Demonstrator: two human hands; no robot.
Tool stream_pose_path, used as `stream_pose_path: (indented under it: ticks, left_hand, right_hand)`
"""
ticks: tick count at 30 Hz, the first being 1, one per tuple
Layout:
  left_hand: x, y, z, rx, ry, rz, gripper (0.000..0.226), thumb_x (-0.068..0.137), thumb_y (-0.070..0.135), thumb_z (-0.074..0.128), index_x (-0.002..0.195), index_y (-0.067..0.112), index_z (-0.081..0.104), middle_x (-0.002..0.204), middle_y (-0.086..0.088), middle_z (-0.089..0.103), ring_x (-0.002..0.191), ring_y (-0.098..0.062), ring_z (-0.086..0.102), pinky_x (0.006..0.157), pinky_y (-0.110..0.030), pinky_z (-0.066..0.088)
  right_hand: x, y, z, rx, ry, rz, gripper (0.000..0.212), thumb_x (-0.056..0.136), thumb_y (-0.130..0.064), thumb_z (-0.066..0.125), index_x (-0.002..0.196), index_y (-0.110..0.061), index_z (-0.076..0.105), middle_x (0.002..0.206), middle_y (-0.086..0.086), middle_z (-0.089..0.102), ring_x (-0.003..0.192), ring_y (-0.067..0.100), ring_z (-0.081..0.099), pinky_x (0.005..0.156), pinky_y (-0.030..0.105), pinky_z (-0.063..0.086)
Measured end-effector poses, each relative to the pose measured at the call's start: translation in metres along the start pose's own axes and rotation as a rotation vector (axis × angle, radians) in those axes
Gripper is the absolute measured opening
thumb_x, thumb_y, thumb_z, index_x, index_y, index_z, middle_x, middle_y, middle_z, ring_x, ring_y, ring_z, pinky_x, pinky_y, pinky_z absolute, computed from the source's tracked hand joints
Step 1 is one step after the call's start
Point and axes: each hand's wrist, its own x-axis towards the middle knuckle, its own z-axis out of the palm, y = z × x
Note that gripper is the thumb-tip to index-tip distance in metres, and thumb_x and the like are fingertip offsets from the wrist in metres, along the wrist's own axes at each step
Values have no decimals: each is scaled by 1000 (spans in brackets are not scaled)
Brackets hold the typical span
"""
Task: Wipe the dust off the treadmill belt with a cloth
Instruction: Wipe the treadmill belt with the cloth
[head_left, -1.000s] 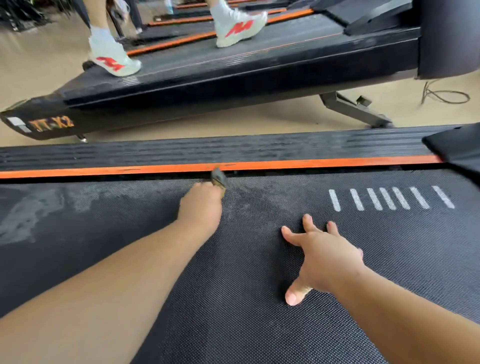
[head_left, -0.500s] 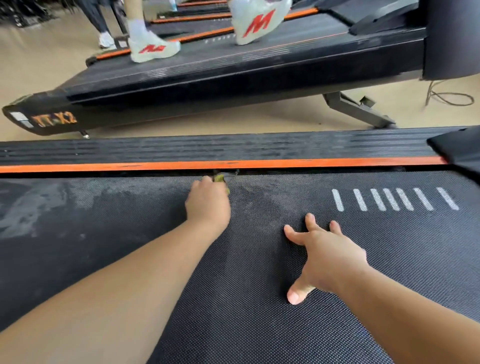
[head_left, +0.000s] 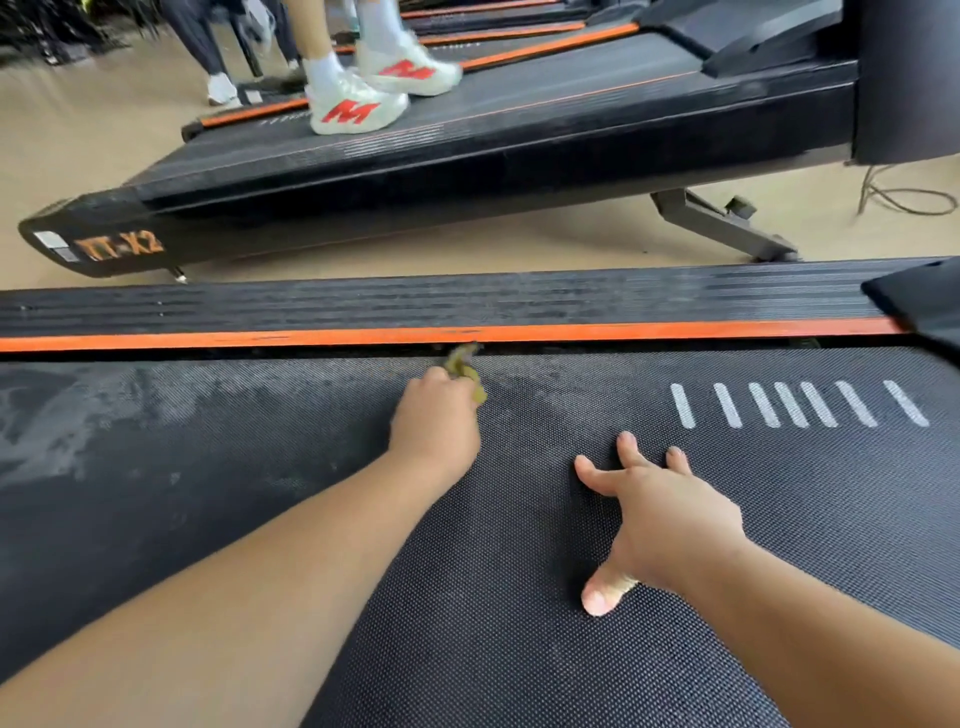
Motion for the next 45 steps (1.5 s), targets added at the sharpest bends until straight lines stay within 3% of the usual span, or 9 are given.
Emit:
stream_pose_path:
  ticks: [5,10,15,20,23,28,34,41,45]
  left_hand:
    - [-6,24,1,-17,-169,321,11,100,27,50,101,21,59,95,1,39,94,-24,46,78,-42,49]
    - [28,-26,-34,63,56,52,12,90,16,58,98,20,67,90,-2,40,84,-28,51,69,-40,48]
    - [7,-19,-37,-222,-216,174,57,81,53,72,134,38,58,100,13,54,92,-8,56,86,-33,51]
    - [11,-21,-23,-114,-240,251,44,95,30,62,139,28,56,140,7,49,129,-19,38,112,-41,35]
    - [-5,-6,-6,-181,-191,396,26,97,13,56,121,18,64,128,8,62,119,-17,48,108,-43,40]
    - [-4,-22,5,-116,-233,622,51,100,11,55,149,24,44,159,7,32,147,-6,29,122,-29,24]
    - [24,-35,1,-3,90,-43,19,100,28,52,106,34,69,98,7,56,100,-26,52,83,-37,47]
    - [-3,2,13,-94,-57,506,32,96,5,54,116,30,60,114,16,57,100,-16,46,81,-34,48]
    - [24,-61,3,67,34,99,27,97,10,51,119,21,64,119,-4,53,107,-27,46,83,-41,48]
  right_hand:
    - [0,1,0,-16,8,-7,142,45,-64,96,150,-69,0,168,-22,-20,159,31,-12,113,74,32]
    - [-1,1,0,-16,19,-12,142,45,-65,95,151,-69,1,168,-22,-19,159,30,-11,113,72,33]
    - [-2,1,3,-25,35,-20,142,43,-66,95,150,-69,1,168,-22,-19,159,29,-11,112,71,34]
    - [0,3,4,-16,42,-15,143,41,-66,95,149,-70,1,168,-23,-18,159,29,-11,113,70,33]
    - [1,4,3,-17,44,-18,144,41,-67,95,149,-71,0,168,-22,-19,159,28,-11,113,70,33]
    - [-1,4,2,-37,39,-26,142,43,-69,93,150,-69,-1,168,-22,-20,159,29,-12,113,69,34]
    - [-2,4,2,-42,42,-27,141,45,-68,93,150,-69,-1,168,-21,-20,159,29,-12,113,69,34]
    - [-3,3,0,-52,35,-27,140,46,-69,92,150,-68,-1,168,-22,-21,159,29,-13,112,70,35]
    - [-2,4,2,-41,48,-28,141,45,-68,93,150,-69,-1,168,-23,-21,159,28,-12,111,68,37]
